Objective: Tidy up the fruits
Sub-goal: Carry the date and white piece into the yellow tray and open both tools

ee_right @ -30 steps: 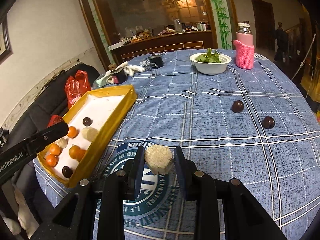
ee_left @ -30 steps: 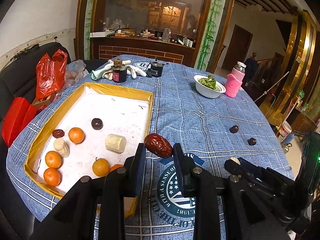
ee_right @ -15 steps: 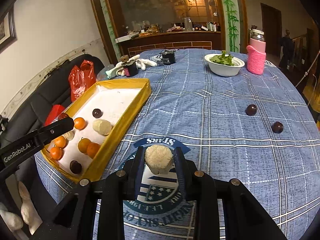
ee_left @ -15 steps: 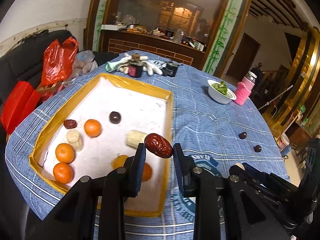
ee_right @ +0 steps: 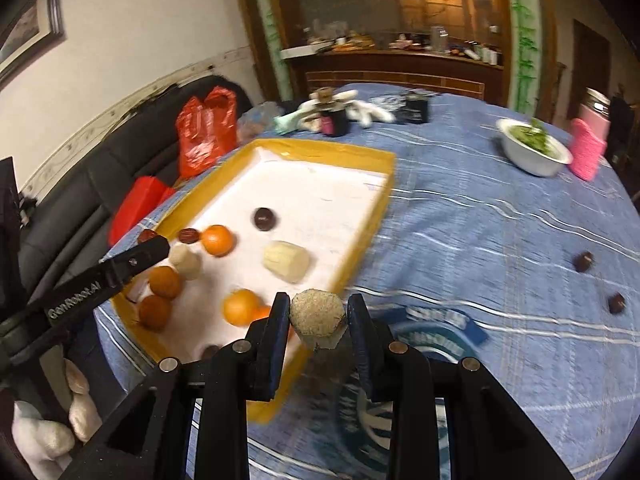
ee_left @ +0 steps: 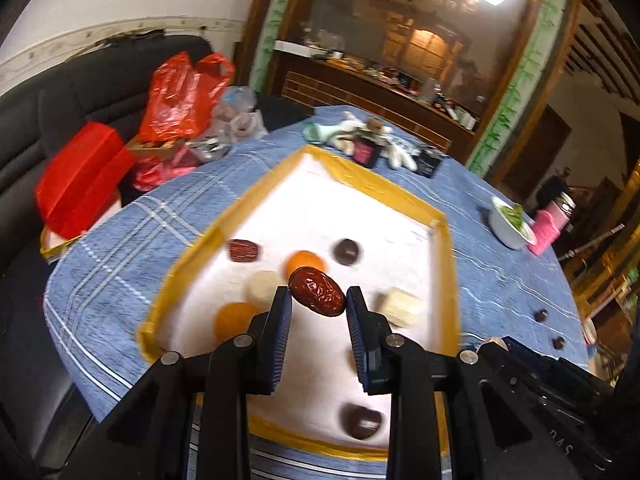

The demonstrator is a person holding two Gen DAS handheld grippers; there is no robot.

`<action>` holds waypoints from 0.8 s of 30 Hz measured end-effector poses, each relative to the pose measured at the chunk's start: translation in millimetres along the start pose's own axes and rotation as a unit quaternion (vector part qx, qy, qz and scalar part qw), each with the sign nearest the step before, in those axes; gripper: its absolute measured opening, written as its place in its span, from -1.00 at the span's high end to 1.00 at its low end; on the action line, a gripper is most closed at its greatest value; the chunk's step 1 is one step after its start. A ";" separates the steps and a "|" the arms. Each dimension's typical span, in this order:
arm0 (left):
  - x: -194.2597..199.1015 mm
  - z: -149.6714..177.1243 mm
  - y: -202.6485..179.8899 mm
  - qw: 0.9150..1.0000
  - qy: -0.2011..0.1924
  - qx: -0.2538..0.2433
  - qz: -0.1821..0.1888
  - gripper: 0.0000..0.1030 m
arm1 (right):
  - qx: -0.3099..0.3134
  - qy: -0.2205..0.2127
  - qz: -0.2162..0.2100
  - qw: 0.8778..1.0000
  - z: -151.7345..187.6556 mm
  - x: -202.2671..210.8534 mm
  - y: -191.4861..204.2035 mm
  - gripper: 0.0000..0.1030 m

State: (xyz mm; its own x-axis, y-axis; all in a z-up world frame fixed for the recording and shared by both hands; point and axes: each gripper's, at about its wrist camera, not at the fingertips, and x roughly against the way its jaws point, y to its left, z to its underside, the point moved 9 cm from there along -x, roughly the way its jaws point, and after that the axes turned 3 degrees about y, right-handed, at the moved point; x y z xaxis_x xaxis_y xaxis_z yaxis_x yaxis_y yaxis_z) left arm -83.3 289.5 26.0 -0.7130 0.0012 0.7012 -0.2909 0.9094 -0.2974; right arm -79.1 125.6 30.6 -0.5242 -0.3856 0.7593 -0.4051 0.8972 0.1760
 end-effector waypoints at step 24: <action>-39.4 -0.4 23.7 0.999 0.029 0.003 -0.027 0.25 | -0.002 0.059 -0.011 0.998 -22.2 -87.1 17.0 0.36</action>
State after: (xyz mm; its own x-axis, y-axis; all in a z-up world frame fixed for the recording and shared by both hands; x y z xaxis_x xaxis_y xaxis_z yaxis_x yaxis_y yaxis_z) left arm -61.9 311.2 -8.4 -0.6577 -0.0236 0.7529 -0.3317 0.9065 -0.2613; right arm -23.6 179.2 -18.7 -0.4240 -0.3766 0.8237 -0.4124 0.8900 0.1947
